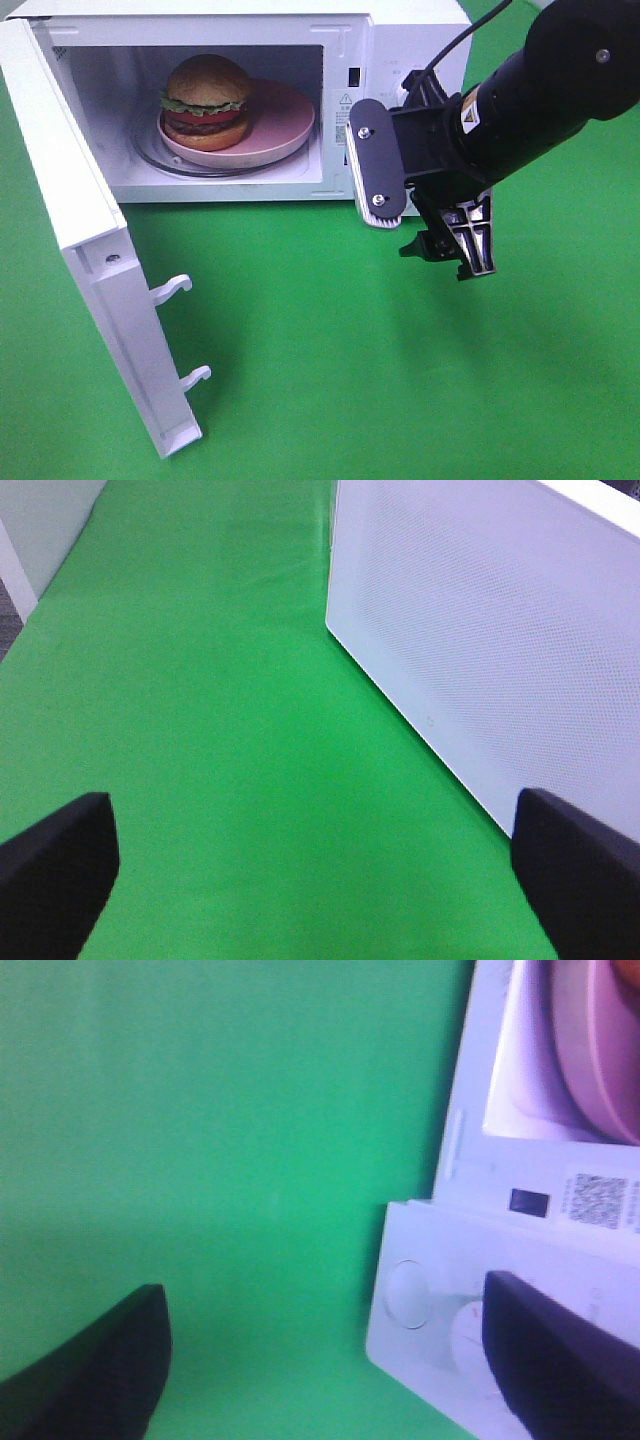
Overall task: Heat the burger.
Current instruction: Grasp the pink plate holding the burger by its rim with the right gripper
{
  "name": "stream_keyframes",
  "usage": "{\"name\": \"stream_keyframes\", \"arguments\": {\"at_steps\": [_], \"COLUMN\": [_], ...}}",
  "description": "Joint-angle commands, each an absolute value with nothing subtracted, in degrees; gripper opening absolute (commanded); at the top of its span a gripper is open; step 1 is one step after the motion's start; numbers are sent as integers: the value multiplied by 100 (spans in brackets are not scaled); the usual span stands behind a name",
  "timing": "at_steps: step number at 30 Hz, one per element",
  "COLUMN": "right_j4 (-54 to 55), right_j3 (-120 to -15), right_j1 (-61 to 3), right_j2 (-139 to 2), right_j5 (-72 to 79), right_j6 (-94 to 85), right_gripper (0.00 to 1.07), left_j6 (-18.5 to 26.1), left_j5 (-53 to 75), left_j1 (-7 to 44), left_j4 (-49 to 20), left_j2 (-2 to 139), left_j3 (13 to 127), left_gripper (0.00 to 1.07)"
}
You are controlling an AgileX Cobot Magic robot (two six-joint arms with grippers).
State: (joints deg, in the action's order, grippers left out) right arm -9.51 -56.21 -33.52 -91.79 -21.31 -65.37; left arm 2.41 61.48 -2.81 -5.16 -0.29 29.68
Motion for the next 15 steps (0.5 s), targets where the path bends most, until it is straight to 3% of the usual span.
{"name": "stream_keyframes", "arguments": {"at_steps": [1, 15], "right_j4": [-1071, -1650], "right_j3": [-5661, -6503], "right_j1": [-3369, -3764], "right_j2": [-9133, -9981], "right_j5": [-1742, -1707], "right_j6": [-6423, -6154], "right_gripper": [84, 81], "left_j6": [223, 223], "left_j5": [6125, 6125], "left_j1": [-304, -304], "left_j4": [-504, -504], "left_j2": [-57, -57], "left_j3": [2951, 2951], "left_gripper": [100, 100]}}
